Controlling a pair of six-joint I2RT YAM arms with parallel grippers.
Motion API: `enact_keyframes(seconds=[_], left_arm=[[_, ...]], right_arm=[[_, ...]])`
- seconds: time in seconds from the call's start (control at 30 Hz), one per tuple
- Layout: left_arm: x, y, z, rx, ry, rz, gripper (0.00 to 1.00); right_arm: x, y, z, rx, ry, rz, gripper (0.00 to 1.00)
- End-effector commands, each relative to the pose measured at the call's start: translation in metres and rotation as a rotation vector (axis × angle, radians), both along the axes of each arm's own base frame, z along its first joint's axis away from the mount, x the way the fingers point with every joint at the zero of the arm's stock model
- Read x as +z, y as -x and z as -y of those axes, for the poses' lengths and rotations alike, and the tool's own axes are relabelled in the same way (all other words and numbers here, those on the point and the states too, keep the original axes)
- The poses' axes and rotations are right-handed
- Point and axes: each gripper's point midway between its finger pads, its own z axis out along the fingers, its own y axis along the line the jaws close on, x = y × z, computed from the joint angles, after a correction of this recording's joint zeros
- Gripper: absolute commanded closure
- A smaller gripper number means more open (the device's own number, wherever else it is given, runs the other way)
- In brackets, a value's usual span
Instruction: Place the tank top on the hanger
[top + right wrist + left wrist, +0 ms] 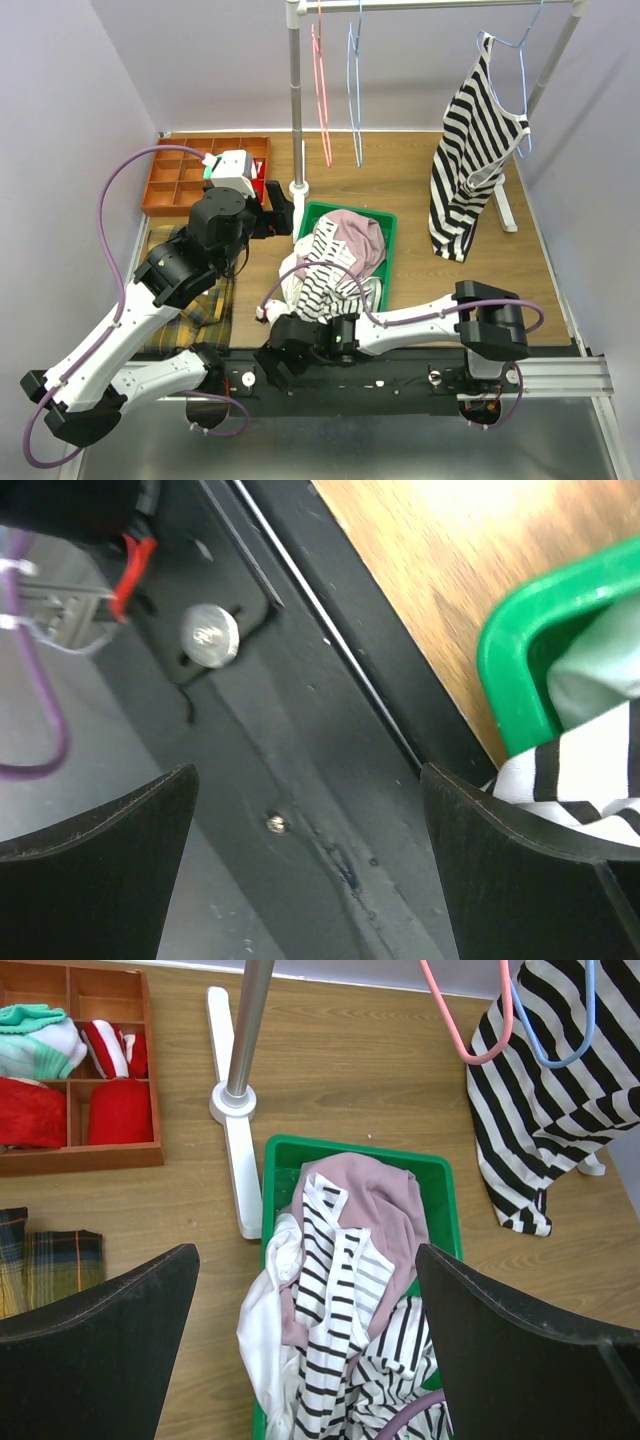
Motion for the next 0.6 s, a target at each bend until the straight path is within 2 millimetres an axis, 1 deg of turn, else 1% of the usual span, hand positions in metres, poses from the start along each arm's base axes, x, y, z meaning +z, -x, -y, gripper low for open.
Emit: enact_keyframes(seconds=[0.0, 0.03, 0.07, 0.1, 0.13, 0.17, 0.2, 0.23, 0.27, 0.3, 0.33, 0.37, 0.4, 0.47, 0.5, 0.57], left_arm=[[0.002, 0.0, -0.008, 0.025, -0.019, 0.008, 0.01], [0.002, -0.001, -0.008, 0.025, -0.016, 0.008, 0.01], [0.0, 0.0, -0.009, 0.024, -0.017, 0.007, 0.01], [0.001, 0.0, -0.008, 0.023, -0.014, 0.007, 0.01], [0.0, 0.0, -0.008, 0.023, -0.012, 0.007, 0.01], [0.0, 0.0, -0.008, 0.02, -0.012, 0.006, 0.01], [-0.002, 0.0, -0.008, 0.022, -0.015, 0.003, 0.01], [-0.001, 0.0, -0.008, 0.023, -0.013, 0.005, 0.01], [-0.003, 0.0, -0.008, 0.022, -0.016, 0.002, 0.01], [-0.001, 0.0, -0.008, 0.022, -0.014, 0.005, 0.01], [-0.002, 0.0, -0.009, 0.023, -0.015, 0.004, 0.01], [-0.002, 0.001, -0.009, 0.021, -0.018, 0.005, 0.01], [-0.002, 0.001, -0.01, 0.024, -0.017, 0.006, 0.01], [-0.002, 0.001, -0.01, 0.022, -0.018, 0.006, 0.01], [-0.002, 0.001, -0.01, 0.019, -0.015, 0.005, 0.01], [-0.003, 0.001, -0.009, 0.016, -0.011, 0.004, 0.01]], right_arm=[[-0.016, -0.021, 0.015, -0.104, 0.059, 0.013, 0.0], [-0.015, -0.027, 0.018, -0.131, 0.054, 0.006, 0.0], [-0.023, -0.034, 0.028, -0.157, 0.073, 0.009, 0.0], [-0.023, -0.05, 0.034, -0.206, 0.075, 0.02, 0.0], [-0.019, -0.057, 0.039, -0.231, 0.063, 0.019, 0.0], [-0.024, -0.064, 0.049, -0.251, 0.072, 0.017, 0.0], [-0.024, -0.08, 0.056, -0.297, 0.07, 0.017, 0.0], [-0.025, -0.088, 0.062, -0.321, 0.072, 0.021, 0.0], [-0.02, -0.096, 0.068, -0.347, 0.067, 0.028, 0.0], [-0.024, -0.114, 0.081, -0.403, 0.084, 0.036, 0.0], [-0.024, -0.122, 0.089, -0.429, 0.084, 0.037, 0.0], [-0.018, -0.132, 0.095, -0.458, 0.069, 0.037, 0.0], [-0.021, -0.149, 0.111, -0.517, 0.08, 0.034, 0.0], [-0.019, -0.166, 0.127, -0.57, 0.077, 0.04, 0.0], [-0.015, -0.181, 0.137, -0.613, 0.067, 0.041, 0.0], [-0.014, -0.194, 0.146, -0.631, 0.073, 0.051, 0.0]])
